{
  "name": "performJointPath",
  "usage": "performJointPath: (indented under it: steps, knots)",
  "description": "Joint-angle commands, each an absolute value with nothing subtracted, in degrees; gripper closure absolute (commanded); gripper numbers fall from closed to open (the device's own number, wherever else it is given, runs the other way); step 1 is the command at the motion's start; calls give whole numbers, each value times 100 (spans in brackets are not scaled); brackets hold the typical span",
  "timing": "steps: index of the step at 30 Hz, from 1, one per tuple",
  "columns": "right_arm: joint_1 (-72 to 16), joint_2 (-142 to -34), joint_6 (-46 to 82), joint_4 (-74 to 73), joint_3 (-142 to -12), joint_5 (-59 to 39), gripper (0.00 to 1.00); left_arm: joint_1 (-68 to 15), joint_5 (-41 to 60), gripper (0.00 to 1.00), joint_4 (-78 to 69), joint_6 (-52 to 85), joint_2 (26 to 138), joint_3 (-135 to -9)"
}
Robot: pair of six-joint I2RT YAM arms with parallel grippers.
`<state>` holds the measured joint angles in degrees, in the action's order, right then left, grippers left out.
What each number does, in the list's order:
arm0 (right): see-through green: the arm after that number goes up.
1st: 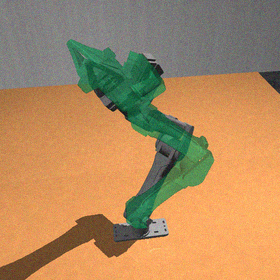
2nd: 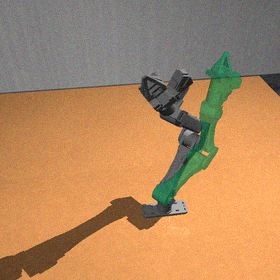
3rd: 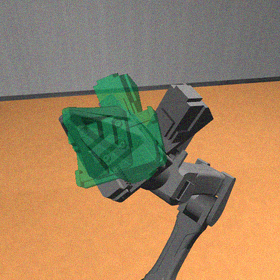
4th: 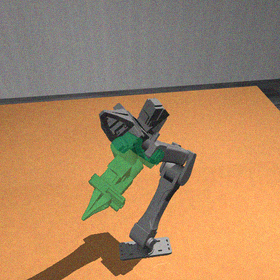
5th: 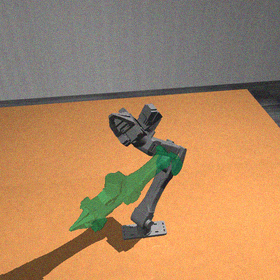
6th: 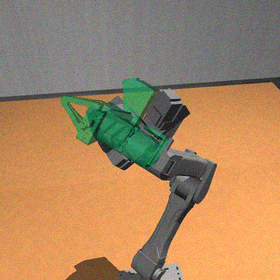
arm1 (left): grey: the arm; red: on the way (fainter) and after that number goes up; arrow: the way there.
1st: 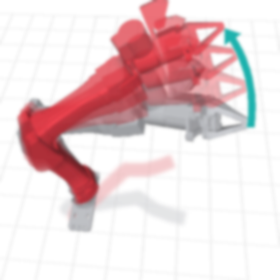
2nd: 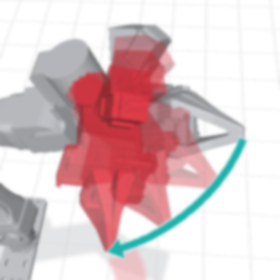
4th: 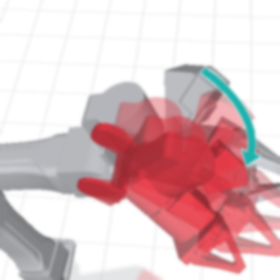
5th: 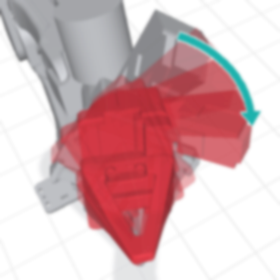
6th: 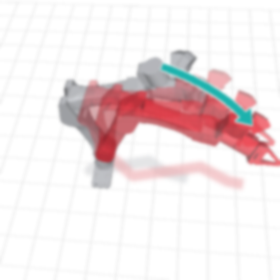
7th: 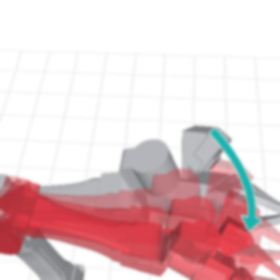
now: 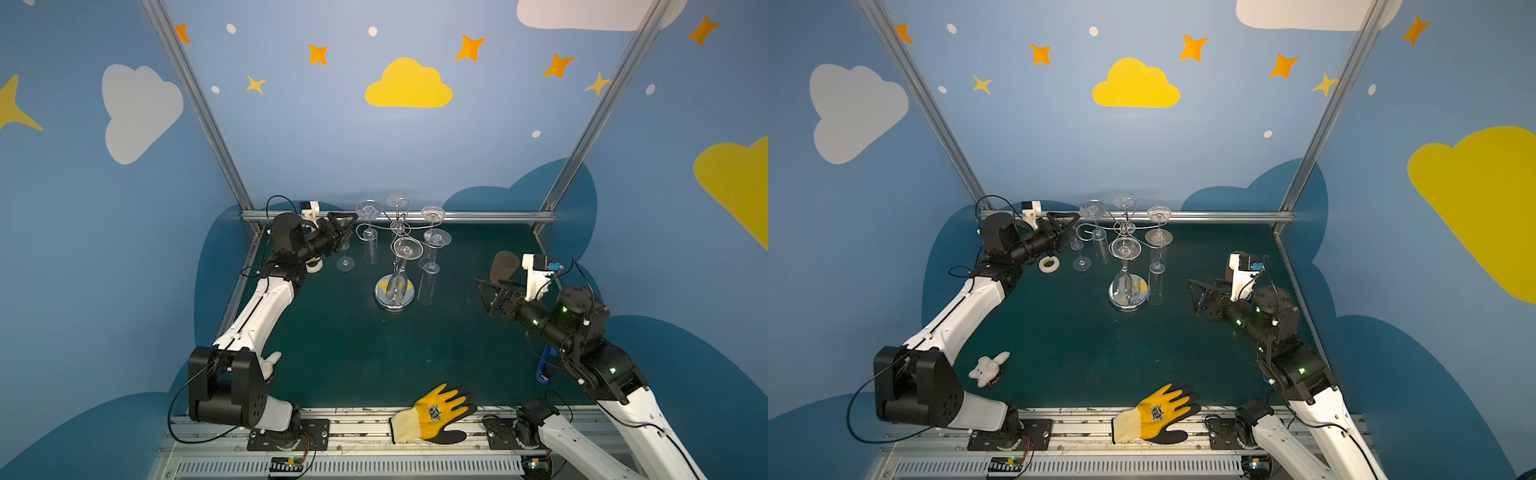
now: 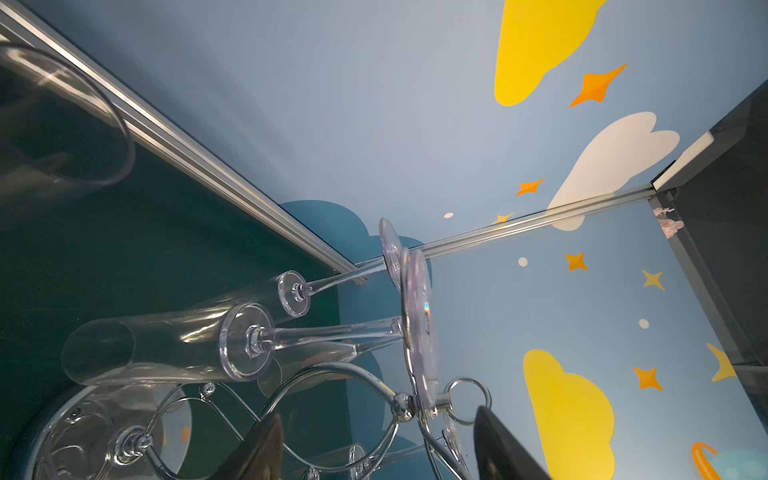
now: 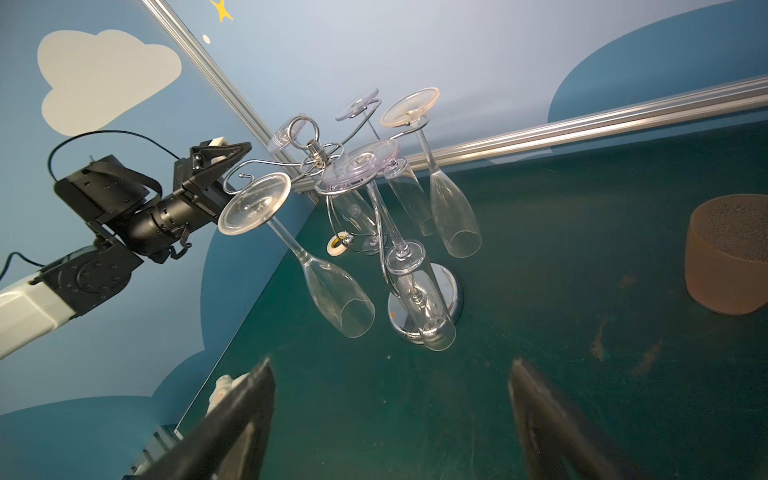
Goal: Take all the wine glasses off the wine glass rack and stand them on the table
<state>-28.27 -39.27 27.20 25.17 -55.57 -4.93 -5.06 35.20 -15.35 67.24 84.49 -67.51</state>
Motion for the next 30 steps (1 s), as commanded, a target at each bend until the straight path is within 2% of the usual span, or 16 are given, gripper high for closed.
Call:
performJointPath:
  steps: [1, 6, 11, 30]
  knots:
    - [-2836, -3861, 2777, 2606, -5493, -386, 13, -566, 3666, 31, -1987, 6950, 8526, -6959]
    - [-2838, -3857, 2794, 2602, -5476, -369, 13, -674, 3735, 35, -2085, 7005, 8770, -7183]
    - [-2836, -3813, 2810, 2554, -5415, -317, 13, -756, 3735, 47, -2185, 7078, 8920, -7264]
    - [-2838, -3743, 2856, 2519, -5318, -223, 13, -782, 3525, 76, -2046, 6992, 8921, -7202]
